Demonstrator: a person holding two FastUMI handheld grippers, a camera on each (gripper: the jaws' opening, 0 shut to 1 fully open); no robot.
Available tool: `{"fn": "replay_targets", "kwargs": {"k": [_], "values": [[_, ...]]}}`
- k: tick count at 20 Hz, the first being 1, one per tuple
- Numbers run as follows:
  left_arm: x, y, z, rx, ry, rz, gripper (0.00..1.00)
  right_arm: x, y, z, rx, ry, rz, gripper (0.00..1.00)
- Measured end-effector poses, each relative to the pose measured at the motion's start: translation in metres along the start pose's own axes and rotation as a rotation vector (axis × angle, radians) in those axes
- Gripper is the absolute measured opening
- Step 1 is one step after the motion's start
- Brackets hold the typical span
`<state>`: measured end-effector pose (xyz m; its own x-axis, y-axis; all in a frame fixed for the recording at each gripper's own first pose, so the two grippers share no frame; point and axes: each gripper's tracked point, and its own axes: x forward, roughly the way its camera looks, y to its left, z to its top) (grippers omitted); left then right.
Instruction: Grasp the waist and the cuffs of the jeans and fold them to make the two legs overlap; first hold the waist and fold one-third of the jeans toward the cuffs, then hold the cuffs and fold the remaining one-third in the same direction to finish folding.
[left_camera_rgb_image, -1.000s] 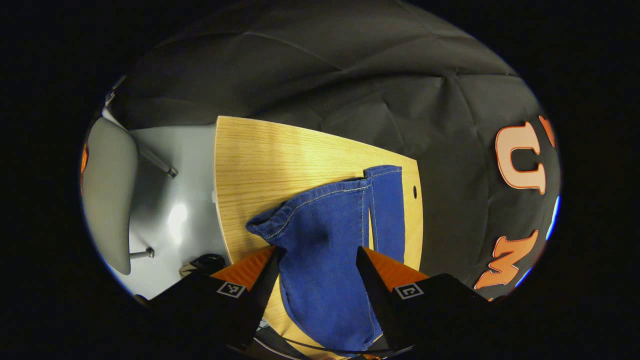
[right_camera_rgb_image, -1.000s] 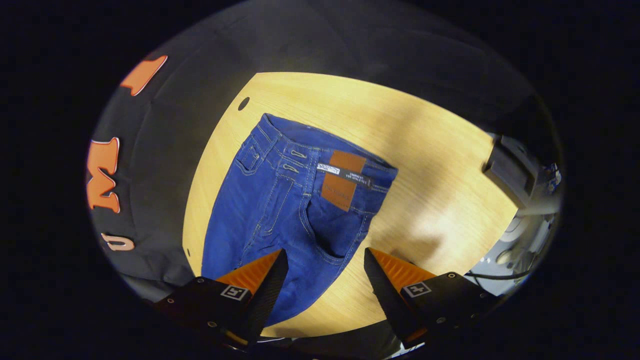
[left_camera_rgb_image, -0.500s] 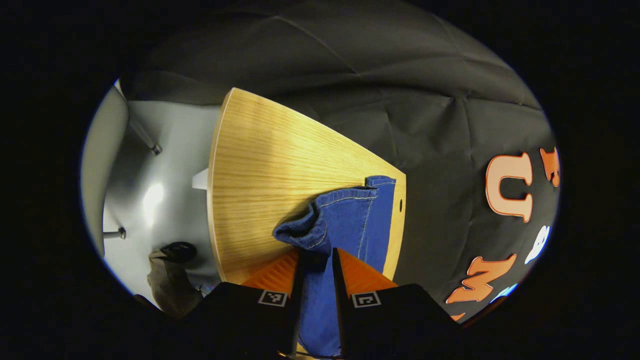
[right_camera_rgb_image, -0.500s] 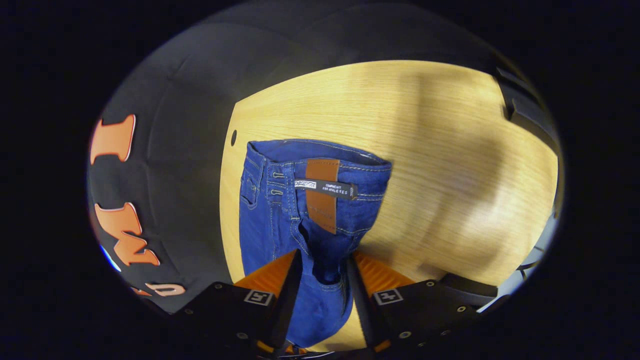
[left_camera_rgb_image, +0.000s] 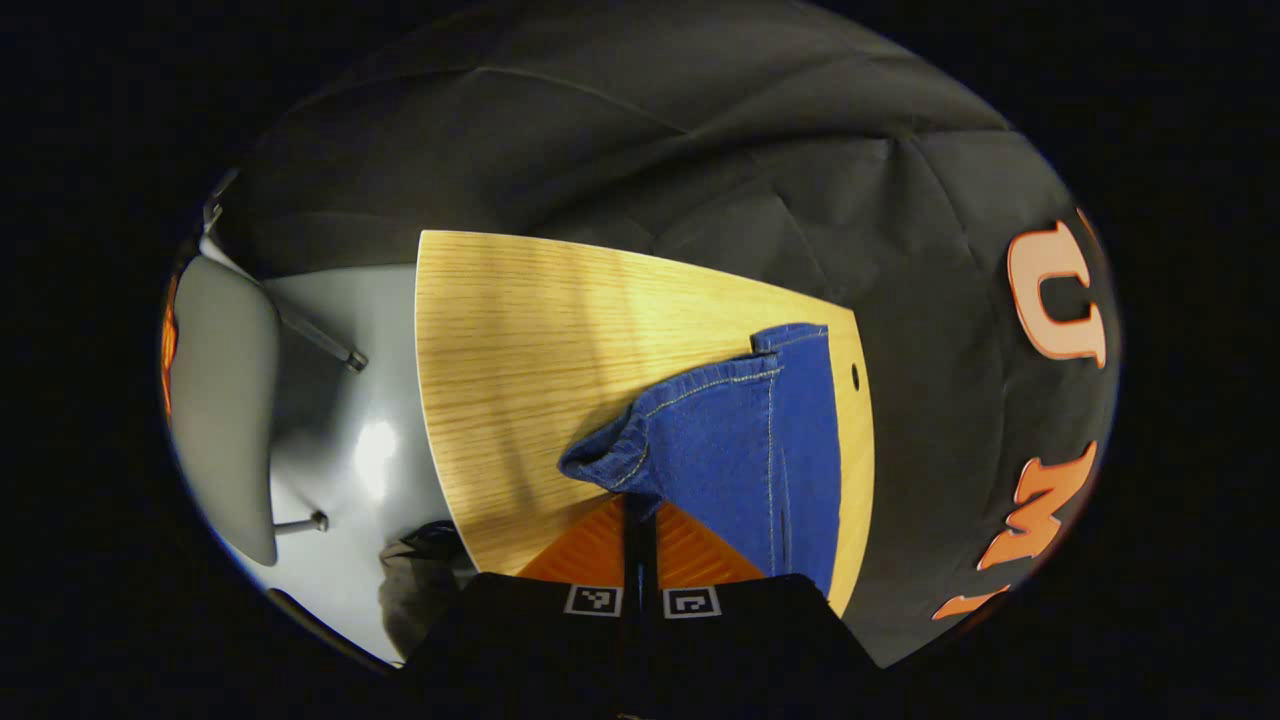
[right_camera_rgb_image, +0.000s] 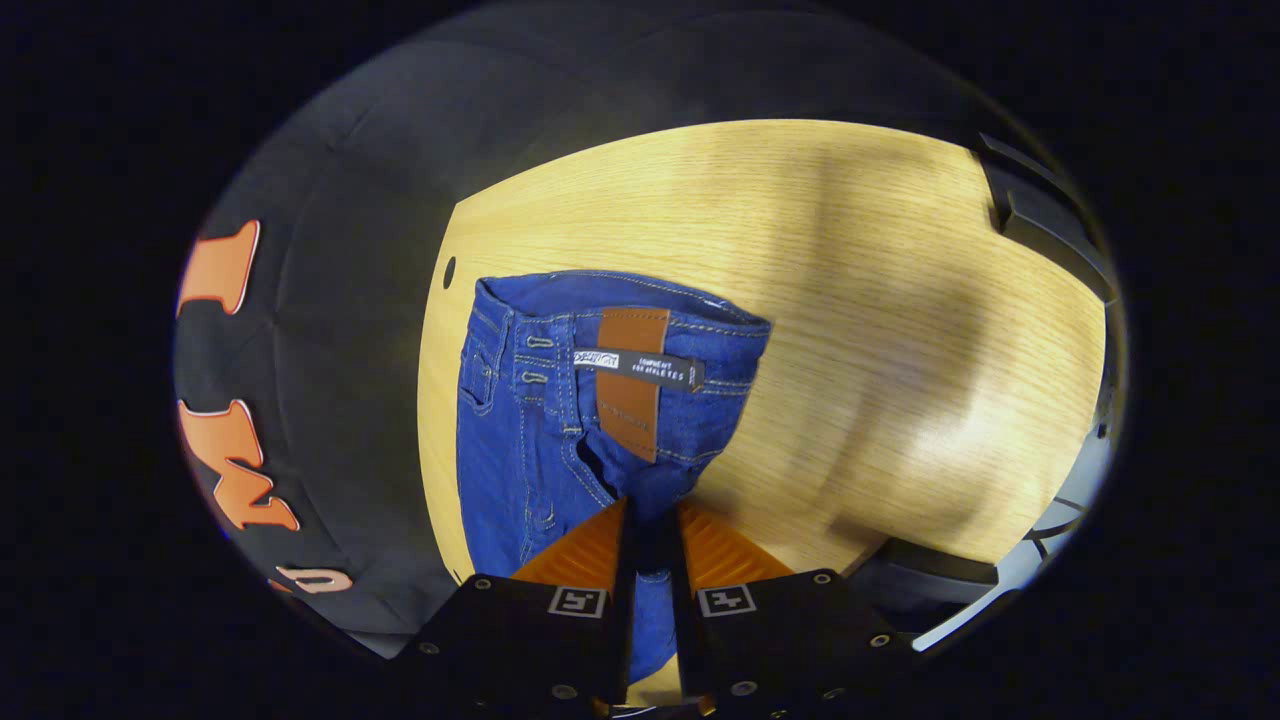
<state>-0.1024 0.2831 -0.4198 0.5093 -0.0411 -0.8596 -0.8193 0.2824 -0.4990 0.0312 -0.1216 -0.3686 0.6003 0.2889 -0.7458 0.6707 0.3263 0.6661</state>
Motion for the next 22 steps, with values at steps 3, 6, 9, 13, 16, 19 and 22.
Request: {"fn": "replay_targets", "kwargs": {"k": [3,6,9,13,16,19,22], "values": [[-0.005,-0.012,0.001,-0.002,-0.003,-0.009,0.01,-0.017,-0.004,0.003,-0.012,-0.004,-0.010,0.17],[-0.024,-0.022,0.008,0.016,-0.006,-0.044,0.01,-0.025,0.001,0.009,-0.041,-0.029,0.008,0.16],[-0.019,-0.031,0.005,0.066,0.015,-0.033,0.01,-0.014,0.005,0.007,0.037,-0.032,0.030,0.05],[-0.015,-0.046,0.002,0.081,0.024,-0.048,0.01,-0.014,-0.006,0.007,0.024,-0.028,-0.026,0.05],[-0.024,-0.063,0.006,0.085,0.014,-0.069,0.01,-0.019,0.004,0.007,0.037,-0.042,-0.010,0.03],[-0.032,-0.081,0.010,0.072,0.023,-0.088,0.01,-0.029,0.018,0.013,0.036,-0.071,0.008,0.03],[-0.035,-0.093,0.013,0.065,0.041,-0.074,0.01,-0.033,0.041,0.014,0.059,-0.073,0.034,0.03]]}}
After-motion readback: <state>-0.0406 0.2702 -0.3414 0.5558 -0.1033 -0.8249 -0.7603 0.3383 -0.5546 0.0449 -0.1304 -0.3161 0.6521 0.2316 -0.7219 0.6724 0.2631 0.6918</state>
